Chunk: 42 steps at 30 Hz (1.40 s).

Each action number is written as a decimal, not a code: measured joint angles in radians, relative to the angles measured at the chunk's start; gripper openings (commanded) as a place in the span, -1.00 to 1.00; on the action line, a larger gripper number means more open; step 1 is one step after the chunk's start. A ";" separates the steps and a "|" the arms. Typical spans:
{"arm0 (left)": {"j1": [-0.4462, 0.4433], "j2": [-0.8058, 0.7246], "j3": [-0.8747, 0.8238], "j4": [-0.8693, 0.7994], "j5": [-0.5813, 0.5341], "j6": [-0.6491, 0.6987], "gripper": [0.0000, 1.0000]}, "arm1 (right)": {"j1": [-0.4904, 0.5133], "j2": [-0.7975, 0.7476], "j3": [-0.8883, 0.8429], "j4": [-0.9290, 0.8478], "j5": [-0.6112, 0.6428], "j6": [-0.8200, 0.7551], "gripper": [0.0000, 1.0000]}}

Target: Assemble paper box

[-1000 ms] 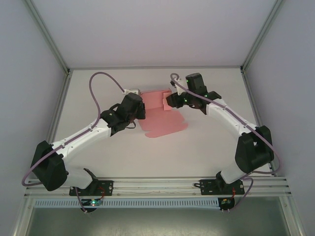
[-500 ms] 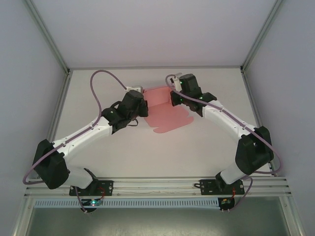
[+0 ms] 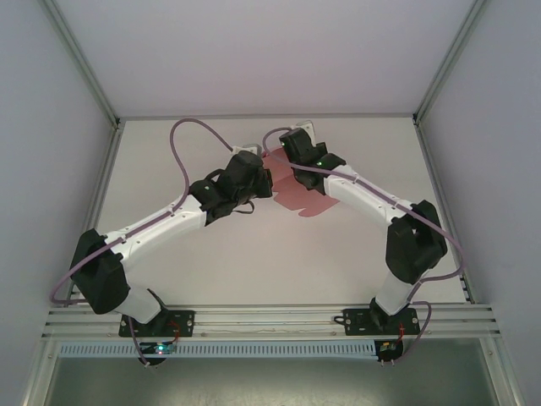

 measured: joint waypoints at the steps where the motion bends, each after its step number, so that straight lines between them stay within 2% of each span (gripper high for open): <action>1: 0.000 0.000 0.000 -0.002 -0.002 0.000 -1.00 | -0.012 -0.026 -0.053 0.064 -0.048 0.014 -1.00; 4: 0.000 0.001 0.000 -0.002 0.011 0.002 -1.00 | -0.094 -0.137 -0.322 0.406 -0.295 0.097 -0.90; 6: 0.000 0.001 0.000 -0.002 0.020 0.009 -1.00 | -0.148 -0.153 -0.452 0.633 -0.462 0.181 -0.75; 8: 0.000 0.001 0.000 -0.003 0.018 0.012 -1.00 | -0.185 -0.121 -0.509 0.820 -0.593 0.252 -0.55; 11: 0.000 0.001 0.005 -0.004 0.007 0.010 -1.00 | -0.198 -0.089 -0.510 0.937 -0.687 0.293 -0.34; 13: 0.000 0.000 0.010 -0.004 -0.002 0.006 -1.00 | -0.198 -0.090 -0.500 0.961 -0.713 0.291 -0.28; 16: 0.000 -0.009 0.010 -0.008 -0.035 0.000 -1.00 | -0.204 -0.097 -0.493 0.974 -0.747 0.286 -0.43; 18: 0.000 -0.020 0.010 -0.015 -0.049 0.000 -1.00 | -0.219 -0.114 -0.493 0.953 -0.780 0.277 -0.63; 20: 0.000 -0.032 0.009 -0.020 -0.057 0.001 -1.00 | -0.231 -0.138 -0.484 0.894 -0.811 0.252 -0.61; 23: 0.000 -0.048 0.008 -0.028 -0.062 0.005 -1.00 | -0.249 -0.162 -0.447 0.794 -0.897 0.182 -0.38; 26: 0.000 -0.061 0.008 -0.038 -0.063 0.024 -1.00 | -0.267 -0.175 -0.435 0.720 -0.990 0.098 -0.38; 31: -0.002 -0.063 0.007 -0.059 -0.032 0.060 -1.00 | -0.290 -0.176 -0.431 0.602 -1.071 -0.016 -0.38; 33: -0.002 -0.063 0.007 -0.060 -0.022 0.070 -1.00 | -0.303 -0.176 -0.431 0.594 -1.104 -0.030 -0.16; 34: -0.003 -0.063 0.007 -0.056 -0.016 0.073 -1.00 | -0.309 -0.176 -0.431 0.592 -1.133 -0.036 -0.20; 37: -0.007 -0.069 0.008 -0.045 -0.010 0.077 -1.00 | -0.325 -0.176 -0.431 0.584 -1.174 -0.039 -0.51; 41: -0.008 -0.072 0.008 -0.041 0.002 0.082 -1.00 | -0.344 -0.181 -0.431 0.579 -1.186 -0.040 -0.52; 42: -0.008 -0.072 0.008 -0.040 0.002 0.082 -1.00 | -0.346 -0.186 -0.431 0.573 -1.187 -0.040 -0.68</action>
